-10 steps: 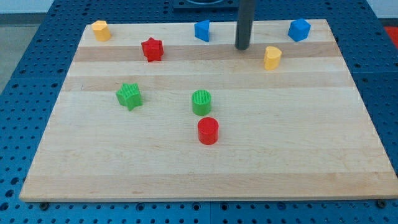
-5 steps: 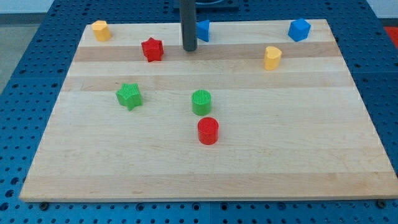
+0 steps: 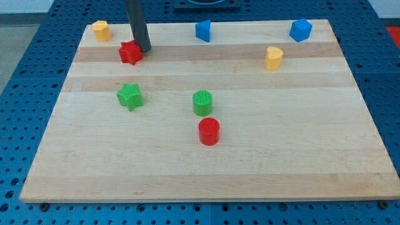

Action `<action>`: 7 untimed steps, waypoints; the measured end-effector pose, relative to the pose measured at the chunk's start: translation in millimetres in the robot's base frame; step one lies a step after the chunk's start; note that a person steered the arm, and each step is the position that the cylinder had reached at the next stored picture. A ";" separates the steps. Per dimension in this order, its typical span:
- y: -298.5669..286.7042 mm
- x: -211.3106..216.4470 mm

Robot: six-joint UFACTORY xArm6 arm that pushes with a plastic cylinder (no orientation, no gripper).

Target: Move the red star to the left center of the board

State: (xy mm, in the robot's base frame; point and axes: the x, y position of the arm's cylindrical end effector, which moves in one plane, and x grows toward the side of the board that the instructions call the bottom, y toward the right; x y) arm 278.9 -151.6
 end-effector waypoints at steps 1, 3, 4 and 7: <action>-13.3 -3.1; -38.6 -3.2; -47.2 -0.8; -48.0 15.0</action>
State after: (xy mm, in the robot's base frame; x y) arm 293.8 -199.6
